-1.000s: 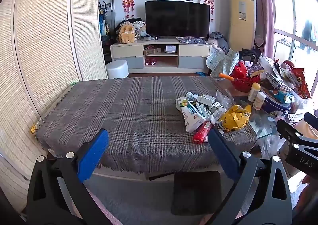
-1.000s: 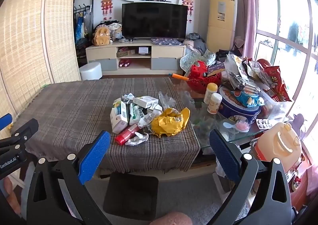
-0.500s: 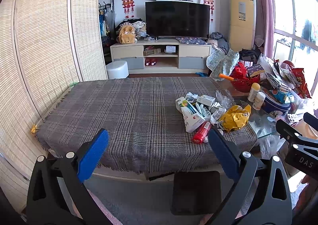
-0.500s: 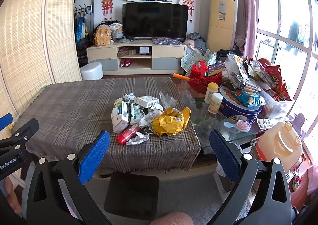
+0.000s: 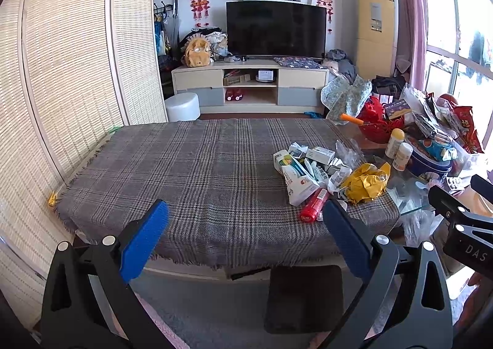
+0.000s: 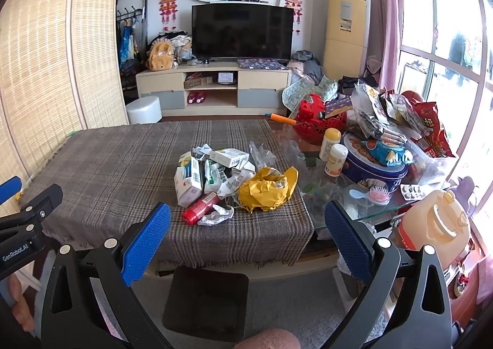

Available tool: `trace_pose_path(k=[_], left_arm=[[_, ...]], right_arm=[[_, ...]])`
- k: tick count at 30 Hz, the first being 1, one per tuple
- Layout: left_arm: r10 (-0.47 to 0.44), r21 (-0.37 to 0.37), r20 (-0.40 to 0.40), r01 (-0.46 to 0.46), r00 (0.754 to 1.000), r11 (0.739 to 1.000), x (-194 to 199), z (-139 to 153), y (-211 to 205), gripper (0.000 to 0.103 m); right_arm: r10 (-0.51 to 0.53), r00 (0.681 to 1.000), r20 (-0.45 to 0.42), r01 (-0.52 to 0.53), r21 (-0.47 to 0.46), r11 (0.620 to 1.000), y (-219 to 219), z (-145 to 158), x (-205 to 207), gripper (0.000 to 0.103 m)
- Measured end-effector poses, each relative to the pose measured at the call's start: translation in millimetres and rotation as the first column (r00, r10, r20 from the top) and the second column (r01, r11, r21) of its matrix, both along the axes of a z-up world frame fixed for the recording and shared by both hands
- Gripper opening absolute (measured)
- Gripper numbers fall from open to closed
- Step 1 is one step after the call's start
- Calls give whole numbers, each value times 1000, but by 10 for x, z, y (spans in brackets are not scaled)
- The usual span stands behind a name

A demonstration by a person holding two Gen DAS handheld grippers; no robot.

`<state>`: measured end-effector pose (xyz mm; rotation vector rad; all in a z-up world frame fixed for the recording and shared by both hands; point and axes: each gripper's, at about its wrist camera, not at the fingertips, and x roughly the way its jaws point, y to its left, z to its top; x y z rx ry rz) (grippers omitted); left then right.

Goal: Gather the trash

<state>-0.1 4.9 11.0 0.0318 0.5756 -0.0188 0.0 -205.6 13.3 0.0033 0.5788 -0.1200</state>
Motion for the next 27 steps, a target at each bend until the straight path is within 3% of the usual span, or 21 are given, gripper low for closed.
trace_pose_path(k=[27], left_arm=[[1, 1, -2, -1, 1000, 1000, 2, -9, 27, 95]], right_arm=[[-5, 1000, -7, 5, 2, 1000, -13, -5, 20, 100]])
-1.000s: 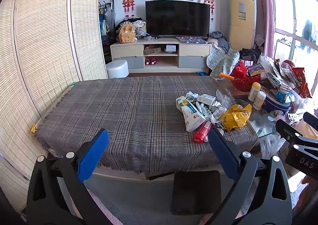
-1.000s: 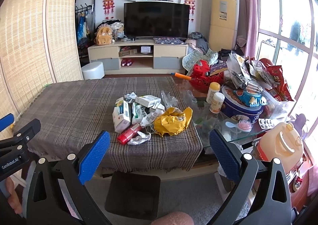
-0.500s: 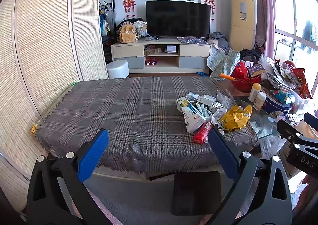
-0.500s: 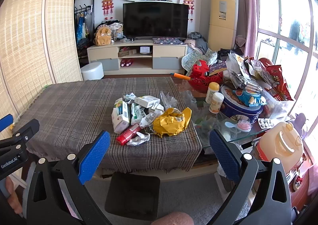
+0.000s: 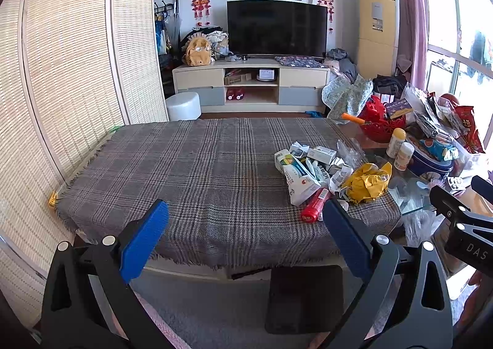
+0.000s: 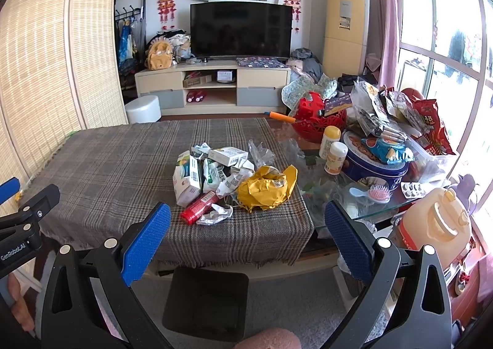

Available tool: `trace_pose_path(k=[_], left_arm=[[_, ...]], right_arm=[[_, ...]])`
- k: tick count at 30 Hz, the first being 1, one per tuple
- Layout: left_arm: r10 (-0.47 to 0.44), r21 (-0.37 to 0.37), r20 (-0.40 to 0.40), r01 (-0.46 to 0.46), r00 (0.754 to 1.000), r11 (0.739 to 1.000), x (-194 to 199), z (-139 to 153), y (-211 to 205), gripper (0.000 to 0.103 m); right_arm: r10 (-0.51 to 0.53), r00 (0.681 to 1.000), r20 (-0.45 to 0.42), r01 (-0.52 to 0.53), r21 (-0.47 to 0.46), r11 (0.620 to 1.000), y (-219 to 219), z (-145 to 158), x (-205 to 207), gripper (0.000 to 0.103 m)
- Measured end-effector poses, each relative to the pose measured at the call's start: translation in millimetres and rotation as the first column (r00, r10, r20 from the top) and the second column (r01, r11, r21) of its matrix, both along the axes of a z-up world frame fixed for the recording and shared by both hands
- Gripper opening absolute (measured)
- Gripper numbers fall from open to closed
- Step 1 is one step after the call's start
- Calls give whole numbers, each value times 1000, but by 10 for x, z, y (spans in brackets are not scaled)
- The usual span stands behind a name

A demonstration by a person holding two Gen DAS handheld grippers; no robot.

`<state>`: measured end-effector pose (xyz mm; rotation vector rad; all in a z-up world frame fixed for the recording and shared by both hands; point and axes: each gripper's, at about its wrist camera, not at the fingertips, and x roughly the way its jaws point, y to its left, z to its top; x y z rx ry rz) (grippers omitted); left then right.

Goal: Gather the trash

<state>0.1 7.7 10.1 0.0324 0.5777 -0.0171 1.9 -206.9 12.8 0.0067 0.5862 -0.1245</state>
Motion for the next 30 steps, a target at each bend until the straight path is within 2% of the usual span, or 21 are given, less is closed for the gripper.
trace_pose_path(k=[10, 19, 22, 25, 30], left_arm=[[8, 6, -22, -8, 1000, 1000, 103, -66, 8, 95], [15, 38, -47, -14, 999, 999, 506, -139, 33, 95], [-3, 62, -69, 8, 998, 998, 717, -181, -31, 95], [-34, 74, -98, 41, 995, 996, 935, -227, -128, 95], [-91, 30, -188, 98, 978, 995, 1351, -355, -284, 95]], right_arm=[[-7, 1000, -5, 7, 38, 999, -102, -78, 91, 100], [-2, 1000, 3, 2, 55, 998, -310, -90, 482, 100], [-1, 1000, -31, 4, 80, 997, -389, -115, 716, 100], [-12, 995, -95, 17, 57, 998, -435, -184, 975, 100], [-33, 984, -173, 43, 55, 998, -538, -330, 1326, 100]])
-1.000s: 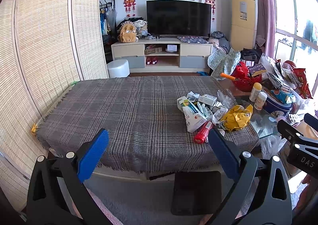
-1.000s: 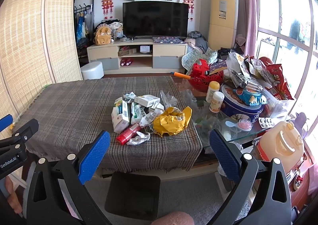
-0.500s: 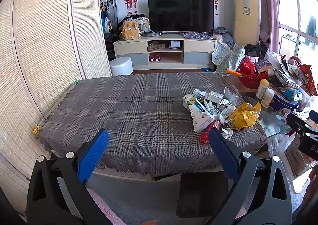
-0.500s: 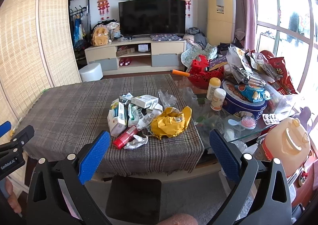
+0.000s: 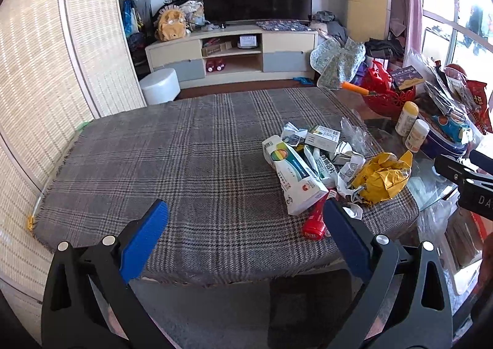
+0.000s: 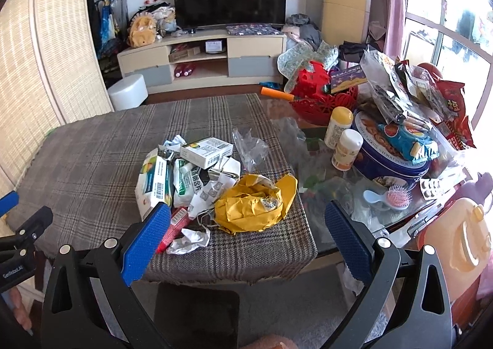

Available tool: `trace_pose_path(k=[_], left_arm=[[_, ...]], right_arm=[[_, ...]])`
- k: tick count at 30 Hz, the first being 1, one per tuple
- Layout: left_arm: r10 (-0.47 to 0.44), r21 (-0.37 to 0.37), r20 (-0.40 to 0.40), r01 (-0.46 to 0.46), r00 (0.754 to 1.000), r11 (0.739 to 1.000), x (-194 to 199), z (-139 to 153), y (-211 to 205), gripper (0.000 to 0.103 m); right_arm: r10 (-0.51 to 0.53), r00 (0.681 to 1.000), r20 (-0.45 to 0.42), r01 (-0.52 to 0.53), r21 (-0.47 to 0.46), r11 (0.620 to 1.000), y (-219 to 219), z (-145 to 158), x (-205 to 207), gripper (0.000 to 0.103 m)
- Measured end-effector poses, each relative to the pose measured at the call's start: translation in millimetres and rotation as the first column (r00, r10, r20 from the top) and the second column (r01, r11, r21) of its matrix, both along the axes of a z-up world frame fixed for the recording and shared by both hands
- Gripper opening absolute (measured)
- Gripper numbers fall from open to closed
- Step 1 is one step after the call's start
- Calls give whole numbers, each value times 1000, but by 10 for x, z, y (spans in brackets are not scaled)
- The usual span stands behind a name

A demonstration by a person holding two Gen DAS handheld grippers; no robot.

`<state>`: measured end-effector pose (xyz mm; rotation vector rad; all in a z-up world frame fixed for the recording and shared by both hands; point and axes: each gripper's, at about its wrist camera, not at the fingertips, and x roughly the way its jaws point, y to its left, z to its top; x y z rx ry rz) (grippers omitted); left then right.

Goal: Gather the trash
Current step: 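Grasp the yellow crumpled bag with the right tool while the left tool grasps the white medicine box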

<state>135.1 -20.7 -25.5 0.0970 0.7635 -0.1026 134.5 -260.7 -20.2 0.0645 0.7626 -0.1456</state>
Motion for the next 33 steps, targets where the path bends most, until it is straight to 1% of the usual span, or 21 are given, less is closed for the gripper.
trace_pose_path(k=[3, 6, 8, 10, 11, 13, 16, 19, 23, 27, 29, 33], left_arm=[[-16, -41, -61, 14, 998, 999, 292, -87, -61, 95], [-20, -41, -90, 16, 996, 999, 525, -163, -144, 95], [-34, -60, -123, 27, 992, 998, 697, -241, -214, 95], [-37, -47, -142, 30, 989, 998, 835, -321, -285, 95], [-44, -45, -154, 37, 987, 998, 915, -373, -333, 95], [-43, -42, -173, 36, 984, 998, 1049, -459, -390, 95], [-30, -42, -200, 22, 979, 999, 1230, -588, -449, 94], [-32, -44, -235, 22, 971, 999, 1390, -756, -516, 94], [-34, -23, -265, 29, 964, 999, 1515, -935, -611, 94], [-29, -14, -294, 26, 955, 1000, 1625, -1104, -631, 94], [-33, -19, -314, 29, 949, 999, 1663, -1183, -625, 92], [-66, -87, -361, 37, 930, 996, 1709, -1328, -597, 92]], right_arm=[[-19, 999, -32, 20, 18, 1000, -78, -82, 174, 100], [-54, 997, -62, 55, 25, 998, -163, -190, 363, 99], [-59, 994, -88, 63, 43, 997, -219, -288, 486, 99], [-49, 992, -116, 60, 95, 994, -291, -400, 607, 98], [-50, 990, -133, 66, 120, 991, -337, -461, 666, 96], [-61, 986, -155, 84, 149, 985, -418, -554, 757, 93], [-69, 980, -187, 107, 201, 974, -546, -690, 881, 93], [-82, 972, -222, 132, 225, 965, -614, -824, 957, 93], [-59, 965, -254, 131, 277, 952, -600, -988, 1014, 94], [-33, 961, -275, 113, 280, 953, -520, -1112, 1095, 94], [-38, 960, -278, 113, 258, 960, -481, -1159, 1143, 95], [-50, 957, -284, 118, 227, 967, -464, -1230, 1220, 95]])
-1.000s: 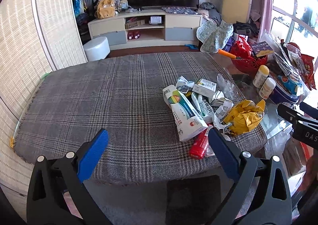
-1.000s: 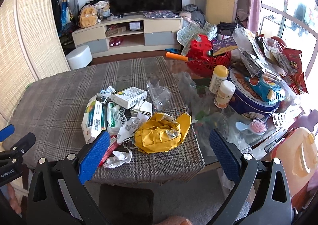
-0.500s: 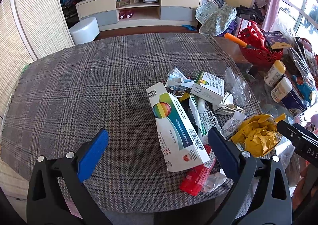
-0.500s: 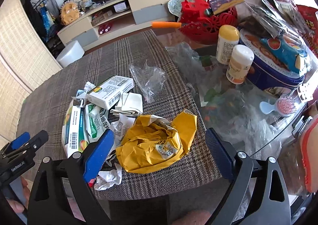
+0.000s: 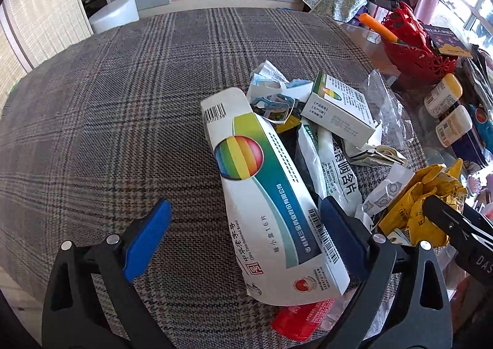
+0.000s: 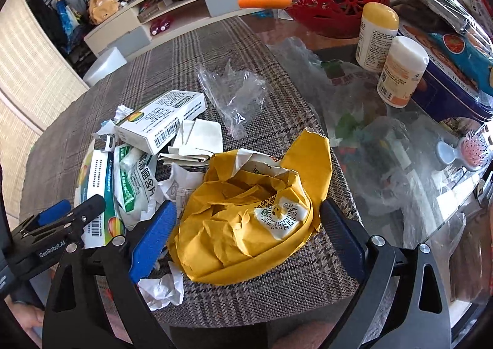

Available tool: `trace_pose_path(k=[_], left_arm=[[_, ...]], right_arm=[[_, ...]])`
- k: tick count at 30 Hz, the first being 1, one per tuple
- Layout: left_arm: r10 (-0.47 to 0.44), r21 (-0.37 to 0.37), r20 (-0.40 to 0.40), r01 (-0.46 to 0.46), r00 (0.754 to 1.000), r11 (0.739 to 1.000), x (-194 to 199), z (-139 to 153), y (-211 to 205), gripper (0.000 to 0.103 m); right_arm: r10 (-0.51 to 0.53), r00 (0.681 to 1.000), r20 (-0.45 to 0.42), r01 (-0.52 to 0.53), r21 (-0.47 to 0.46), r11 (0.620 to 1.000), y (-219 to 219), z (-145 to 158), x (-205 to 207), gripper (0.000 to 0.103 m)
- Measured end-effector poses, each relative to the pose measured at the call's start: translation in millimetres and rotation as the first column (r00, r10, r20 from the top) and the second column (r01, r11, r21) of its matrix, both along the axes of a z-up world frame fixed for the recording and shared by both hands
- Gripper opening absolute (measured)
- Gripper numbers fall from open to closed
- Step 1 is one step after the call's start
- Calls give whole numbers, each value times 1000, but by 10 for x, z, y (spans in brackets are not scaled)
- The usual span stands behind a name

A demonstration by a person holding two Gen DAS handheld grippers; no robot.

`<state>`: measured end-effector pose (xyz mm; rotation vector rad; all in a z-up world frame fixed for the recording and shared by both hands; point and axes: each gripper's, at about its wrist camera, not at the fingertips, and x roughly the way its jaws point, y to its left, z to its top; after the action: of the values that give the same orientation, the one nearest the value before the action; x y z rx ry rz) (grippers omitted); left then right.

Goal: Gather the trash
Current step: 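Grasp the yellow crumpled bag with the right tool while the left tool grasps the white medicine box, then carry both items to the floor bin and open both tools to drop them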

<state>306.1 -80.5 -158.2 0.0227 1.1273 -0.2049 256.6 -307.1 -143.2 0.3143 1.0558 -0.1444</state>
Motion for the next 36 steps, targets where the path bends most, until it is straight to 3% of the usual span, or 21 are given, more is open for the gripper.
trace_pose_path(k=[6, 8, 10, 11, 16, 17, 18, 27, 36], left_arm=[[-39, -14, -13, 39, 999, 999, -130, -55, -22, 88], [-42, -35, -4, 42, 999, 999, -162, -48, -22, 82], [-57, -61, -6, 57, 998, 997, -191, -42, -31, 57], [-59, -70, -9, 58, 998, 996, -196, -31, -32, 55], [-72, -36, 0, 72, 997, 997, -229, -4, -65, 52], [-72, -31, 8, 72, 997, 997, -232, 10, -56, 51], [-71, -26, 13, 71, 997, 997, -226, 22, -41, 51], [-42, -26, 98, 45, 994, 999, -319, 437, 205, 50], [-80, -32, 239, 90, 968, 995, -1345, 1056, 319, 50]], right_arm=[[-6, 1000, -6, 6, 35, 999, -147, -97, -22, 94], [7, 1000, 0, -7, 48, 999, -179, -98, -64, 92], [22, 1000, 15, -23, 38, 999, -158, -81, -105, 85], [22, 999, 29, -23, 39, 999, -162, -64, -131, 78], [31, 998, 51, -33, 33, 999, -154, -17, -161, 73], [35, 998, 55, -37, 24, 999, -132, -8, -158, 65], [39, 997, 61, -40, 21, 999, -124, 16, -157, 63], [46, 988, 145, -42, -27, 999, -56, 400, -192, 63], [136, 951, 278, -116, -87, 989, 242, 997, -1006, 63]])
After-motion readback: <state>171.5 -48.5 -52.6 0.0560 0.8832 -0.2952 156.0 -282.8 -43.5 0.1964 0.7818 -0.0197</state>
